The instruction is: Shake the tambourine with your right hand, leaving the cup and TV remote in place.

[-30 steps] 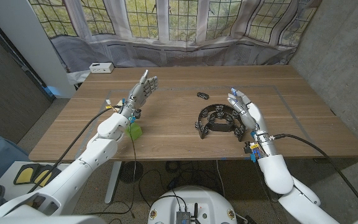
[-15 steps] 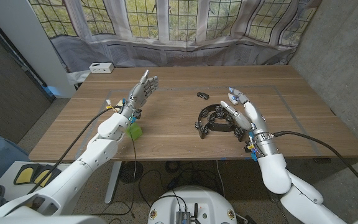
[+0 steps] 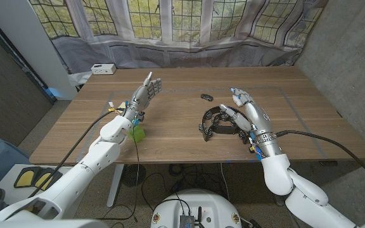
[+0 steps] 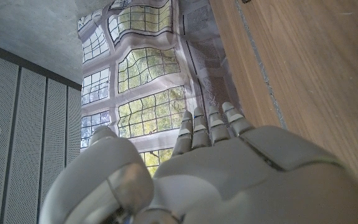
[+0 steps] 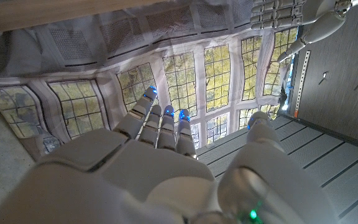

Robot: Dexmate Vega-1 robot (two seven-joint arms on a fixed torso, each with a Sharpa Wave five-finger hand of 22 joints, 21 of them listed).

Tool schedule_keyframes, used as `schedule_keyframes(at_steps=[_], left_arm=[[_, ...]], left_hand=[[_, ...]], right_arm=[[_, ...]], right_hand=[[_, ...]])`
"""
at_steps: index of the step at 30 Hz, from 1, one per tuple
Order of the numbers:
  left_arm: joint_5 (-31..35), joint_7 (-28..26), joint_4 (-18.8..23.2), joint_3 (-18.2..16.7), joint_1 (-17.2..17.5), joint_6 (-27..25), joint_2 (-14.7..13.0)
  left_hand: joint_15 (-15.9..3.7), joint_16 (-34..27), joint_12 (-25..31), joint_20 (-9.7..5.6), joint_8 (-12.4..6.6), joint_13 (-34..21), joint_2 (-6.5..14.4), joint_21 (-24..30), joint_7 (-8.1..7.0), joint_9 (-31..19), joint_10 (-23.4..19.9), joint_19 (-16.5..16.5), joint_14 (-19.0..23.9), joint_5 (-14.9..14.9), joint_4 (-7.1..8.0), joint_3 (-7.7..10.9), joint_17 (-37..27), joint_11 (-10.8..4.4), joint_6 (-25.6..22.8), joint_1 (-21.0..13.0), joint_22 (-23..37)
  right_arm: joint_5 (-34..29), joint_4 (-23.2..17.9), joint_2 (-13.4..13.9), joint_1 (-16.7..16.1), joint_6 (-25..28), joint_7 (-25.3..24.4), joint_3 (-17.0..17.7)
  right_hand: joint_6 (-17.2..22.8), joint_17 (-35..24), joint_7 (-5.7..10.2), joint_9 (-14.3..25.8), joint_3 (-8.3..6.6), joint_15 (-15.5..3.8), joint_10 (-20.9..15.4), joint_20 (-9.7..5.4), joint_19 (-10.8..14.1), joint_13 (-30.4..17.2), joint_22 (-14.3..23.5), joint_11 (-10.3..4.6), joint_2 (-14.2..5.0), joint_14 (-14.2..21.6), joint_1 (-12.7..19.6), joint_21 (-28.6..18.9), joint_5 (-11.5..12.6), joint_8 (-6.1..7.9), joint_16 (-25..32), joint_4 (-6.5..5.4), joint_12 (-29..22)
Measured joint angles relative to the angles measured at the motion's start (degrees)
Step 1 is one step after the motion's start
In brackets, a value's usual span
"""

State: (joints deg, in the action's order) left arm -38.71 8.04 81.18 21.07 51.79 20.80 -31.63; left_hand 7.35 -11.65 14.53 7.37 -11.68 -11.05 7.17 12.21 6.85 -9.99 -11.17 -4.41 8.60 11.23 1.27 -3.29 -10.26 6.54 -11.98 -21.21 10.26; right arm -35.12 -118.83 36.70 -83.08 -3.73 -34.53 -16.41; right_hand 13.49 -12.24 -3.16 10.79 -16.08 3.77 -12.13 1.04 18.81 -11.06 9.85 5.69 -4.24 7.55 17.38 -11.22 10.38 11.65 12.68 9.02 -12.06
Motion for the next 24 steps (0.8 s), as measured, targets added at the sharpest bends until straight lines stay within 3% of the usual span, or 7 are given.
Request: schedule_keyframes(at_steps=[8, 9, 12, 24], left_arm=[[0.0, 0.28, -0.89, 0.16, -0.57, 0.0, 0.32], [0.0, 0.28, -0.91, 0.16, -0.59, 0.0, 0.33], [-0.12, 0.84, -1.2, 0.17, -0.74, 0.0, 0.38], [-0.38, 1.11, -1.68, 0.1, -0.85, 0.09, 0.45]], left_hand=[[0.0, -0.02, 0.0, 0.0, 0.26, 0.0, 0.0, 0.0, 0.0, 0.0, 0.0, 0.0, 0.0, 0.0, -0.24, 0.24, 0.0, 0.0, 0.0, 0.0, 0.0], [0.0, -0.02, -0.07, 0.0, 0.26, 0.0, 0.0, 0.0, 0.0, 0.0, 0.0, 0.0, 0.0, 0.0, -0.24, 0.24, 0.0, 0.0, 0.0, 0.0, 0.0], [0.0, -0.02, -0.38, 0.0, 0.25, 0.0, 0.0, 0.0, 0.0, 0.0, 0.0, 0.0, 0.0, 0.01, -0.24, 0.24, 0.0, 0.0, 0.0, 0.0, 0.0], [-0.31, 0.22, -0.39, 0.0, 0.25, 0.0, 0.0, 0.0, 0.0, 0.0, 0.01, 0.0, 0.31, -0.23, -0.24, 0.24, 0.0, 0.0, 0.01, 0.0, 0.0]], right_arm=[[-7.23, -1.59, 1.16, 0.36, 9.36, 0.63, -1.49], [-8.15, -3.34, 2.35, 1.05, 10.64, 1.08, -3.44], [-10.02, -4.38, 3.13, 1.54, 13.54, 2.19, -4.5], [-13.35, -6.78, 5.11, 2.68, 21.77, 9.24, -6.56]], right_hand=[[-0.31, 0.28, 0.31, 0.0, -0.23, -0.31, 0.51, -0.02, -0.62, 0.0, 0.0, -0.51, -0.45, -0.31, 0.45, 0.21, 0.0, -0.13, 0.0, 0.23, 0.2], [-0.31, 0.27, 0.31, 0.0, -0.23, -0.42, 0.58, -0.19, -0.85, 0.0, 0.0, -0.58, -0.28, -0.42, 0.61, 0.21, 0.0, -0.21, 0.0, 0.23, 0.41], [-0.31, 0.28, 0.31, 0.0, -0.23, -0.53, 0.58, -0.09, -1.14, 0.0, 0.0, -0.58, -0.53, -0.52, 0.98, 0.21, 0.0, -0.21, -0.43, 0.23, 0.41], [0.32, 0.27, 0.93, 0.0, -1.15, -0.72, 0.58, -0.12, -1.53, 0.01, 0.01, -0.58, -1.0, -0.72, 2.66, 0.21, 0.0, -0.21, -0.43, 0.74, 0.41]])
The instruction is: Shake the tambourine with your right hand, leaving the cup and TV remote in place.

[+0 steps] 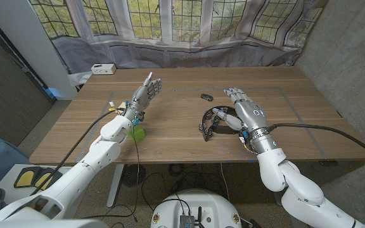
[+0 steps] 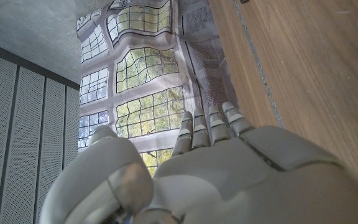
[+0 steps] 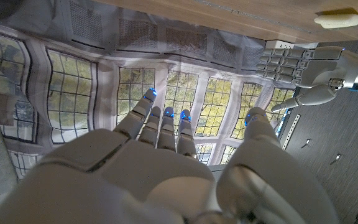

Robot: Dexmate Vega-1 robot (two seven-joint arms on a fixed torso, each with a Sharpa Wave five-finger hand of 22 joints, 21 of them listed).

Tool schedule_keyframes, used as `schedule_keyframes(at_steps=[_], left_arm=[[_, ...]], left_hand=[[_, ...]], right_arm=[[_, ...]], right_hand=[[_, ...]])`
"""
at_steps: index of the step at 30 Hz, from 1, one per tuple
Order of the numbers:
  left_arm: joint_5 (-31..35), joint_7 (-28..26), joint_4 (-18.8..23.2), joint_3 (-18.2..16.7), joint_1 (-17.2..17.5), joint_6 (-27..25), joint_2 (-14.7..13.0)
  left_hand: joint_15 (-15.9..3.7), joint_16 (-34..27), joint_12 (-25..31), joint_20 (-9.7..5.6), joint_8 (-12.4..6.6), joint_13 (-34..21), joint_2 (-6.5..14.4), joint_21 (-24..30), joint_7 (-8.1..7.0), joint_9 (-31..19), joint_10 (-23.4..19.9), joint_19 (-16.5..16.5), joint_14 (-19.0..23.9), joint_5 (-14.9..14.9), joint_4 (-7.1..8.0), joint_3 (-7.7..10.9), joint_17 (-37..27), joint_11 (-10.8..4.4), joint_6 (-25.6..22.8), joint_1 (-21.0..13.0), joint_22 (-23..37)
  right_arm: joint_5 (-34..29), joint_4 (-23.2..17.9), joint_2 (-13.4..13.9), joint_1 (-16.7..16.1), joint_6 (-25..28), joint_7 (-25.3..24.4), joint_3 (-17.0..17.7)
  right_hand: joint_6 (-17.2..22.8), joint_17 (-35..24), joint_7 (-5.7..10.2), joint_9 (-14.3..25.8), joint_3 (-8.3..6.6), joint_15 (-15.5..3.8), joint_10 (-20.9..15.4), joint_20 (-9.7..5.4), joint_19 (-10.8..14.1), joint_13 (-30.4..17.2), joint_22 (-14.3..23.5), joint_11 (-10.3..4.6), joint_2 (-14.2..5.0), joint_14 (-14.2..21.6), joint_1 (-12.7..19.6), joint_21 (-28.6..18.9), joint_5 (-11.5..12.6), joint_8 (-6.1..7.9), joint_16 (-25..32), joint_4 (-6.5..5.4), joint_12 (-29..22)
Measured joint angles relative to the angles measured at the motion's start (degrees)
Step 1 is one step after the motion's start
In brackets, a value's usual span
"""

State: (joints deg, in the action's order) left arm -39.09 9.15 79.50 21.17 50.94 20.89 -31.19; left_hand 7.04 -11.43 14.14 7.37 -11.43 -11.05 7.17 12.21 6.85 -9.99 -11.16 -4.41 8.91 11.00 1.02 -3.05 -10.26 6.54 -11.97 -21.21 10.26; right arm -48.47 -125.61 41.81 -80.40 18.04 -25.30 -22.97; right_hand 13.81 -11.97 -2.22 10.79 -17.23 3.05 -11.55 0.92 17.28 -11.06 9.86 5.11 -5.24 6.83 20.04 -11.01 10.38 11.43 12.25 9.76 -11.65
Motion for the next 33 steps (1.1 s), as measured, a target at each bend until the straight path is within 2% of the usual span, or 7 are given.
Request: schedule_keyframes(at_steps=[3, 4, 11, 14, 21, 24, 33], left_arm=[[0.0, 0.0, -0.05, -0.04, 0.0, 0.0, 0.0], [-0.17, 0.14, -0.09, -0.05, -0.01, 0.06, 0.0], [-0.31, 0.35, -0.35, -0.08, -0.14, 0.07, 0.07], [-0.32, 0.35, -0.48, -0.08, -0.18, 0.07, 0.17], [-0.38, 0.46, -0.82, -0.08, -0.36, 0.13, 0.3], [-0.38, 0.46, -0.98, -0.08, -0.46, 0.13, 0.4], [-0.46, 0.44, -1.25, -0.08, -0.51, 0.13, 0.55]], left_hand=[[0.22, 0.0, 0.0, 0.0, 0.0, 0.0, 0.0, 0.0, -0.22, 0.0, 0.0, 0.0, 0.22, 0.0, 0.0, 0.0, 0.0, 0.0, -0.23, 0.0, 0.0], [0.22, 0.0, 0.0, 0.0, 0.0, 0.0, 0.0, 0.0, -0.21, 0.0, 0.0, 0.0, 0.22, 0.0, 0.0, 0.0, 0.0, 0.0, -0.21, 0.0, 0.0], [0.22, -0.02, 0.0, 0.25, 0.0, 0.0, 0.3, 0.0, -0.21, 0.0, 0.0, -0.25, 0.21, 0.0, -0.25, 0.25, 0.0, 0.0, -0.21, -0.3, 0.0], [0.21, -0.02, 0.0, 0.25, 0.21, 0.0, 0.3, 0.0, -0.21, 0.0, -0.12, -0.26, 0.21, 0.0, -0.25, 0.25, 0.0, -0.12, -0.21, -0.3, 0.0], [0.22, -0.02, 0.0, 0.25, 0.21, 0.0, 0.31, 0.0, -0.2, 0.0, -0.43, -0.25, 0.21, 0.0, -0.25, 0.25, 0.0, 0.02, -0.21, -0.3, 0.0], [0.33, -0.02, 0.0, 0.25, 0.21, 0.0, 0.62, 0.0, -0.38, 0.0, -0.43, -0.25, 0.33, 0.0, -0.25, 0.25, 0.0, 0.02, -0.38, -0.62, 0.0], [0.43, -0.02, 0.0, 0.32, 0.21, 0.0, 0.61, -0.35, -0.3, 0.0, -0.42, -0.33, 0.42, 0.0, -0.47, 0.47, 0.0, 0.02, -0.53, -0.61, 0.0]], right_arm=[[-0.11, 0.0, 0.0, 0.0, 1.27, 1.69, 0.0], [-0.15, -2.42, 2.29, 1.34, 1.89, 2.62, -1.47], [-0.6, -4.26, 4.43, 2.93, 4.63, 7.86, -2.65], [-0.65, -4.31, 4.48, 2.97, 5.51, 10.11, -2.67], [-0.64, -6.54, 7.45, 5.64, 7.39, 15.99, -3.9], [-0.95, -6.54, 7.45, 5.64, 8.33, 18.57, -3.9], [-3.29, -7.76, 9.7, 9.33, 9.96, 25.22, -6.29]], right_hand=[[0.2, 0.2, 0.2, 0.0, -0.49, 0.0, -0.03, 0.0, 0.0, 0.0, 0.01, -0.03, -0.26, 0.0, 1.01, 0.0, 0.0, 0.23, 0.0, 0.13, 0.0], [0.2, 0.26, 0.2, 0.0, -0.7, 0.0, -0.24, 0.0, 0.0, 0.0, 0.01, -0.23, -0.26, 0.0, 1.06, 0.0, 0.0, 0.24, 0.0, 0.25, 0.0], [0.72, 0.26, 0.72, 0.0, -1.72, -0.21, -0.29, 0.0, 0.04, 0.0, 0.01, -1.15, -0.57, 0.22, 3.76, 0.0, 0.25, 0.24, 0.0, 0.85, 0.0], [0.72, 0.52, 0.71, 0.0, -2.32, -0.21, -0.31, 0.02, 1.29, 0.0, 0.01, -1.14, -0.04, 0.22, 5.36, -0.32, 0.26, 0.23, 0.0, 0.98, 0.0], [0.07, 0.53, 0.06, 0.0, -3.38, 0.03, -0.31, 0.08, 3.62, 0.0, 0.01, -1.13, 0.49, 1.08, 8.3, -0.91, 0.25, 0.23, 0.0, 1.11, 0.22], [-1.18, 0.75, 0.13, 0.0, -4.16, -0.6, -0.31, -0.21, 4.35, 0.0, 0.01, -1.13, 1.22, 1.7, 11.47, -0.91, 0.25, -0.22, 0.0, 1.26, 0.22], [-2.17, 0.81, 0.49, 0.29, -6.8, -1.71, 0.62, -1.02, 6.39, 0.0, -0.29, -2.06, 3.32, 2.81, 19.82, -0.91, 0.25, -0.22, 0.0, 1.61, 0.21]])
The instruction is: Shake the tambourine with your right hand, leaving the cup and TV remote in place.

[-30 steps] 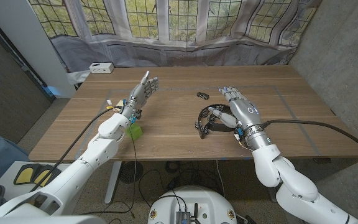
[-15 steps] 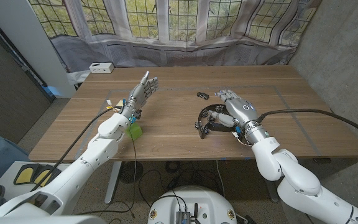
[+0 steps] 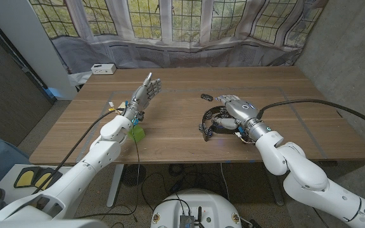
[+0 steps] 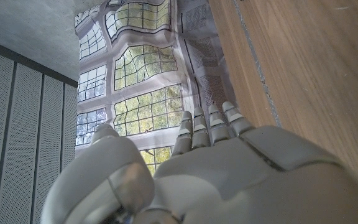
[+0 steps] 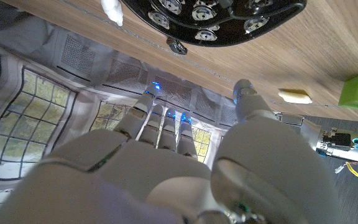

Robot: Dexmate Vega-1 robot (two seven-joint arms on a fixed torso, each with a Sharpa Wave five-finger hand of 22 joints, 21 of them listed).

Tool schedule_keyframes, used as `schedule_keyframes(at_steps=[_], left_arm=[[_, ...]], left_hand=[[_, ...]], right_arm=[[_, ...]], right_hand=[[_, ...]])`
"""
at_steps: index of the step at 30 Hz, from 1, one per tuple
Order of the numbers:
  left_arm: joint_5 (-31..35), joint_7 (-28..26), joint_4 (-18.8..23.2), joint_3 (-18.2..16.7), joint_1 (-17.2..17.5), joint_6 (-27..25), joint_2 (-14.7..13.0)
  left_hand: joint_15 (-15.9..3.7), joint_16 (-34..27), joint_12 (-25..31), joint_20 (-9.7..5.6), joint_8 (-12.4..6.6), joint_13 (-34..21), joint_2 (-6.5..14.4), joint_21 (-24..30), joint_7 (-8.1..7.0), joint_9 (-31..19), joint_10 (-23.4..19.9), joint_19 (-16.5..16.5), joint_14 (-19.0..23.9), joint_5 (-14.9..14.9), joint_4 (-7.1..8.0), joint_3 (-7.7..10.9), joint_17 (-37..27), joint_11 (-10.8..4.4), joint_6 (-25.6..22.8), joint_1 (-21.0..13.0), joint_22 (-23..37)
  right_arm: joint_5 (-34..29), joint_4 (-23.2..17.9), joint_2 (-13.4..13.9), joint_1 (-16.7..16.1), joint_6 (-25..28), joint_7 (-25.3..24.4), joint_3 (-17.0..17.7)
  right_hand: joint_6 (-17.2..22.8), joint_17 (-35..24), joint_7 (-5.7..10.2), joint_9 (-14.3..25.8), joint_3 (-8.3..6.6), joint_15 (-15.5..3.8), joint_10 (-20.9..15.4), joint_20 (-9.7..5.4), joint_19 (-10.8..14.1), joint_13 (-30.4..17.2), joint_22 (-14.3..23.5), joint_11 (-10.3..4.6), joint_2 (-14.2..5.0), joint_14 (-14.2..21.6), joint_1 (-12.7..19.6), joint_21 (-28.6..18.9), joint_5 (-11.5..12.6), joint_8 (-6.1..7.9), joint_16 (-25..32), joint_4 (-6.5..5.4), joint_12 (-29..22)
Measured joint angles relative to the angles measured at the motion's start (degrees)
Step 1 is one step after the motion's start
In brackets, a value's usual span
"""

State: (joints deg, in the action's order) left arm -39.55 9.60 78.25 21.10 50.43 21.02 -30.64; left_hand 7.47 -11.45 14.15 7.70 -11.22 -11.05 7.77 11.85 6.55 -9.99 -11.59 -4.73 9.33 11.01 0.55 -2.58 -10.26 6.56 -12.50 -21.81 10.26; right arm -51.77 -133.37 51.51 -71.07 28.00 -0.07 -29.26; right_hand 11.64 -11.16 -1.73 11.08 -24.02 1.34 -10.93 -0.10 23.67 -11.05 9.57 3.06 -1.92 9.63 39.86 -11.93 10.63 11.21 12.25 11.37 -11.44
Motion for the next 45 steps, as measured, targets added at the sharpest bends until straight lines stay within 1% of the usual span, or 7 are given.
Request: schedule_keyframes(at_steps=[5, 9, 13, 19, 27, 36, 45], left_arm=[[0.0, -0.12, -0.01, 0.0, 0.0, 0.0, 0.01], [0.01, -0.29, -0.01, -0.03, 0.0, 0.0, 0.03], [0.02, -0.44, -0.01, -0.05, 0.0, 0.0, 0.07], [0.04, -0.68, 0.01, -0.13, 0.01, 0.0, 0.08], [0.04, -0.93, 0.29, -0.24, 0.21, -0.02, 0.08], [0.02, -1.08, 0.68, -0.39, 0.58, -0.1, -0.03], [-0.15, -1.37, 1.04, -0.64, 1.01, -0.23, -0.33]], left_hand=[[-0.19, 0.0, 0.0, 0.09, 0.0, 0.0, 0.0, 0.0, 0.0, 0.0, 0.0, -0.09, 0.18, 0.0, 0.0, 0.0, 0.0, 0.0, 0.0, 0.0, 0.0], [-0.31, 0.0, 0.0, 0.09, 0.0, 0.0, 0.0, 0.0, 0.2, 0.0, 0.0, -0.09, 0.31, 0.0, 0.0, 0.0, 0.0, 0.0, -0.2, 0.0, 0.0], [-0.31, 0.0, 0.0, 0.09, 0.0, 0.0, 0.0, 0.0, 0.2, 0.0, 0.0, -0.09, 0.3, 0.0, 0.18, 0.18, 0.0, 0.0, -0.2, 0.0, 0.0], [-0.31, 0.0, 0.0, 0.09, -0.01, 0.0, 0.0, 0.01, 0.2, 0.0, -0.31, -0.09, 0.3, 0.0, 0.22, 0.25, 0.0, -0.32, -0.2, 0.0, 0.0], [-0.31, 0.0, -0.5, 0.09, -0.01, 0.0, 0.0, 0.01, -0.11, 0.0, -0.51, -0.09, 0.3, 0.0, 0.01, 0.47, 0.0, -0.11, -0.51, 0.0, 0.0], [-0.31, 0.0, -0.5, 0.09, -0.01, 0.0, 0.0, 0.01, -0.11, 0.0, -0.51, -0.09, 0.3, 0.01, 0.01, 0.47, 0.0, -0.11, -0.51, 0.0, 0.0], [-0.31, 0.0, -0.5, 0.09, -0.01, 0.0, 0.23, 0.01, 0.2, 0.0, -0.51, -0.09, 0.3, -0.21, 0.01, 0.47, 0.0, -0.11, -0.82, -0.22, 0.0]], right_arm=[[-0.22, -0.27, 0.65, 1.18, 0.32, 3.36, -0.51], [-0.2, -0.48, 1.13, 2.27, 0.44, 5.48, -0.83], [-0.05, -0.54, 1.46, 3.22, 0.46, 7.46, -1.21], [1.16, -0.51, 1.75, 4.19, 0.13, 9.08, -1.37], [3.63, 0.42, 2.45, 4.89, -2.08, 8.79, -1.15], [3.93, 0.98, 2.63, 5.68, -2.52, 9.57, -1.51], [2.82, 2.32, 2.21, 8.2, -2.12, 12.53, -3.95]], right_hand=[[-0.21, 0.0, -0.21, 0.0, -1.43, -0.41, -0.02, -0.19, 1.02, 0.0, 0.0, -0.01, 0.74, 0.41, 5.04, 0.0, 0.42, 0.0, 0.0, -0.18, 0.0], [0.15, 0.0, 0.12, 0.0, -1.8, -0.42, -0.86, -0.51, 1.34, 0.0, 0.0, -0.85, 1.86, 1.02, 7.92, 0.0, 0.63, 0.34, 0.0, -0.26, -0.46], [1.58, 0.1, 0.31, 0.0, -1.99, -0.74, -1.94, -0.46, 1.38, 0.0, 0.01, -0.63, 2.57, 1.34, 8.64, 0.28, 0.63, 0.68, -0.45, -0.49, -0.89], [3.76, -0.23, 0.25, 0.0, -0.96, -1.41, -5.38, 0.11, 2.21, 0.0, 0.01, -1.13, 2.59, 5.75, 8.66, 0.27, 0.38, 1.11, 1.07, -1.52, -1.96], [8.66, -0.62, 1.45, -0.01, -0.41, -3.0, -11.7, 0.33, 5.64, 0.13, 0.01, -1.83, 3.33, 11.17, 9.4, 0.01, 0.38, 2.01, 2.73, -2.07, -3.42], [9.35, -0.55, 0.93, -0.01, -0.2, -3.02, -11.55, 0.68, 8.05, 0.13, 0.02, -1.48, 3.11, 11.19, 10.83, -0.49, 0.39, 2.01, 2.83, -1.86, -3.17], [9.59, -0.55, 0.03, -0.01, -0.2, -2.24, -11.9, 0.58, 10.46, 0.13, 0.02, -0.96, 2.5, 11.68, 12.79, -0.93, 0.39, 2.01, 2.56, -1.86, -3.15]])
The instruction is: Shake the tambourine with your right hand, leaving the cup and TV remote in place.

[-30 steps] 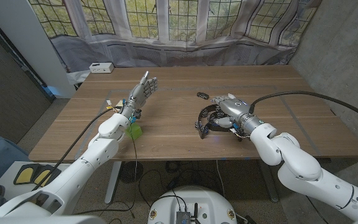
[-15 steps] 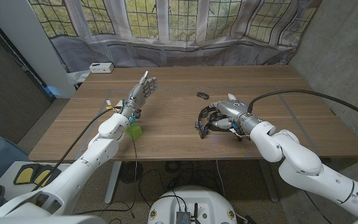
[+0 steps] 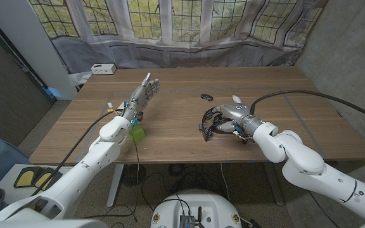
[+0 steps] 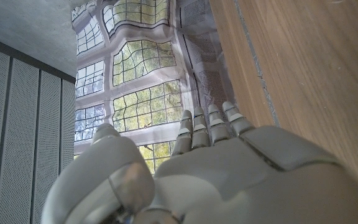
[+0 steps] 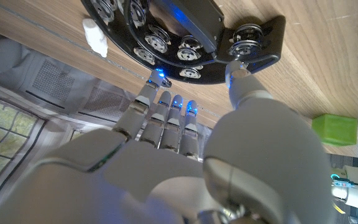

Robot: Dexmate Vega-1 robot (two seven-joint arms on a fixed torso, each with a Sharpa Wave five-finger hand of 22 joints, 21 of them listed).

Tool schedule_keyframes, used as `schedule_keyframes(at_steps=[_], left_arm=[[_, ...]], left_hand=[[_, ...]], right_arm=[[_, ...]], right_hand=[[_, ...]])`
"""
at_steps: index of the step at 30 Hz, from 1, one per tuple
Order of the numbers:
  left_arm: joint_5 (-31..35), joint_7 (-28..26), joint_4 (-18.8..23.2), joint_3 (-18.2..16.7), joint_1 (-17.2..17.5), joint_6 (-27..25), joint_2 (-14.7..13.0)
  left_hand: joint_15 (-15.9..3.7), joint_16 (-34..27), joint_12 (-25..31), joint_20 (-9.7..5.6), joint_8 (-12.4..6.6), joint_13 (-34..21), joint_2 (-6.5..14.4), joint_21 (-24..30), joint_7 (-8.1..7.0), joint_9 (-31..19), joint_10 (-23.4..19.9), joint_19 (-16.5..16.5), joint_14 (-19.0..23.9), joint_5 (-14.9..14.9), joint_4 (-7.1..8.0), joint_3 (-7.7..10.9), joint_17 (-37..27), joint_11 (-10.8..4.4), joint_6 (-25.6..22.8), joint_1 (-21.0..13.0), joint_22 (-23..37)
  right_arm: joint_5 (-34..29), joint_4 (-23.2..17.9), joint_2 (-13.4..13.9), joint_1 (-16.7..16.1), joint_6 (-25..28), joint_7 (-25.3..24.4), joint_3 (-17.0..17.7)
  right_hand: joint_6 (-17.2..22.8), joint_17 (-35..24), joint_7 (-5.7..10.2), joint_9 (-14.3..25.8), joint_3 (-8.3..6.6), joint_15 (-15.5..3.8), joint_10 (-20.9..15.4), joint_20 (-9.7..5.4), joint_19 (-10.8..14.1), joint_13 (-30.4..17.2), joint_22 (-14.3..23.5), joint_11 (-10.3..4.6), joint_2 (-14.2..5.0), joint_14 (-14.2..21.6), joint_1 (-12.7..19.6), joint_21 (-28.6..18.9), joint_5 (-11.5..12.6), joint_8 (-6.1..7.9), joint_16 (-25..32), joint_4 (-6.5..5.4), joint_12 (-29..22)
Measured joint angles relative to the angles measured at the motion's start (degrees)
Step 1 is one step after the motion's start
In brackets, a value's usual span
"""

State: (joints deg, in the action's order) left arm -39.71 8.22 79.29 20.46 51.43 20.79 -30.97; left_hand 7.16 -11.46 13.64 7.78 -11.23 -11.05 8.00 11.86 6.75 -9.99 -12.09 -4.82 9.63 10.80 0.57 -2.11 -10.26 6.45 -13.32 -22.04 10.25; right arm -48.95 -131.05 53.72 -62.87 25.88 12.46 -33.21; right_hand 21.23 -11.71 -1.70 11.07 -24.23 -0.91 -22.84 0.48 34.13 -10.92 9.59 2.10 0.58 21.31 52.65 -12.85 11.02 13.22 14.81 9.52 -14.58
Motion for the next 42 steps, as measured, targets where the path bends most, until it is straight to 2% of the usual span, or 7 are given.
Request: schedule_keyframes(at_steps=[2, 7, 13, 25, 32, 36, 42], left_arm=[[-0.01, -0.04, 0.18, -0.07, 0.11, -0.01, -0.06], [-0.02, -0.13, 0.44, -0.15, 0.27, -0.03, -0.3], [-0.02, -0.24, 0.66, -0.21, 0.39, -0.1, -0.38], [-0.03, -0.25, 0.57, -0.17, 0.38, -0.17, -0.35], [-0.03, -0.24, 0.33, -0.14, 0.3, -0.26, -0.3], [-0.03, -0.26, 0.25, -0.14, 0.3, -0.32, -0.29], [-0.07, -0.32, 0.06, -0.14, 0.3, -0.34, -0.27]], left_hand=[[0.0, 0.0, 0.0, 0.0, 0.0, 0.0, 0.0, 0.0, 0.0, 0.0, 0.0, 0.0, 0.0, 0.0, 0.0, 0.0, 0.0, 0.0, 0.0, 0.0, 0.0], [0.0, 0.0, 0.0, 0.0, 0.0, 0.0, 0.0, 0.0, 0.0, 0.0, 0.0, 0.0, 0.0, 0.0, -0.19, 0.19, 0.0, 0.0, 0.0, 0.0, 0.0], [-0.23, 0.0, 0.0, 0.0, 0.0, 0.0, 0.0, 0.0, 0.0, 0.0, 0.0, 0.0, 0.23, 0.0, -0.19, 0.19, 0.0, 0.0, 0.01, 0.0, 0.0], [-0.23, 0.23, 0.0, 0.0, 0.0, 0.0, 0.0, 0.0, 0.0, 0.0, 0.0, 0.0, 0.22, 0.01, -0.19, 0.19, 0.0, 0.0, 0.01, 0.0, 0.0], [-0.22, 0.23, 0.0, 0.31, 0.0, 0.0, 0.0, 0.0, -0.23, 0.0, 0.0, -0.31, 0.21, 0.01, -0.19, 0.19, 0.0, 0.0, -0.22, 0.0, 0.0], [-0.22, 0.23, -0.35, 0.31, 0.0, 0.0, 0.0, 0.0, -0.32, 0.0, -0.13, -0.31, 0.21, 0.01, -0.18, 0.18, 0.0, -0.13, -0.31, 0.0, 0.0], [-0.22, 0.23, -0.36, 0.31, 0.0, 0.0, 0.0, 0.0, -0.32, 0.0, -0.31, -0.31, 0.21, 0.01, -0.18, 0.18, 0.0, -0.31, -0.3, 0.0, 0.0]], right_arm=[[-0.45, 0.2, -0.13, 0.3, 0.37, 0.9, -0.31], [-1.03, 0.87, -0.68, 1.14, 1.34, 2.43, -1.16], [-1.63, 1.51, -1.21, 1.7, 2.68, 3.85, -1.92], [-2.59, 3.03, -2.02, 2.52, 4.28, 4.46, -3.34], [-2.72, 4.23, -2.42, 2.95, 4.58, 4.07, -3.94], [-2.5, 4.76, -2.62, 3.11, 4.8, 3.8, -4.2], [-1.9, 5.52, -2.84, 3.35, 5.1, 3.42, -4.64]], right_hand=[[0.91, -0.1, -0.49, 0.0, 0.0, -0.02, -0.81, -0.13, 1.22, 0.0, 0.0, 0.29, 0.46, 1.04, 0.47, -0.07, 0.0, 0.0, 0.0, 0.0, 0.0], [2.73, -0.16, -1.05, -0.01, 0.17, 0.51, -2.84, -0.47, 3.57, 0.0, 0.0, 0.84, 0.08, 2.97, 0.83, -0.54, 0.0, 0.0, 0.71, -0.17, -0.13], [4.09, -0.43, -1.59, -0.01, 0.78, 0.71, -4.19, -0.51, 6.03, -0.01, 0.04, 0.87, 0.08, 5.22, 0.83, -1.14, 0.0, 0.0, 1.37, -0.32, -0.28], [5.31, -0.69, -1.14, -0.01, 1.46, 0.6, -5.49, -0.99, 7.96, -0.01, -0.01, 0.94, 0.08, 5.71, 0.83, -1.35, 0.0, 0.0, 1.82, -0.59, -0.5], [6.62, -0.96, -0.65, -0.01, 1.78, 0.29, -6.64, -0.67, 6.79, -0.01, 0.0, 0.67, 0.08, 6.02, 0.83, -0.59, -0.22, 0.44, 1.82, -0.92, -0.51], [6.62, -0.96, -0.64, -0.01, 2.25, 0.29, -6.64, 0.05, 4.81, -0.01, 0.0, 0.67, 0.08, 6.02, 0.83, 0.54, -0.22, 0.44, 1.82, -0.92, -0.51], [6.93, -0.96, -0.34, -0.01, 2.48, -0.02, -6.96, 0.58, 3.49, -0.01, 0.0, 0.35, 0.08, 6.33, 0.83, 1.2, -0.22, 0.44, 1.82, -1.15, -0.51]])
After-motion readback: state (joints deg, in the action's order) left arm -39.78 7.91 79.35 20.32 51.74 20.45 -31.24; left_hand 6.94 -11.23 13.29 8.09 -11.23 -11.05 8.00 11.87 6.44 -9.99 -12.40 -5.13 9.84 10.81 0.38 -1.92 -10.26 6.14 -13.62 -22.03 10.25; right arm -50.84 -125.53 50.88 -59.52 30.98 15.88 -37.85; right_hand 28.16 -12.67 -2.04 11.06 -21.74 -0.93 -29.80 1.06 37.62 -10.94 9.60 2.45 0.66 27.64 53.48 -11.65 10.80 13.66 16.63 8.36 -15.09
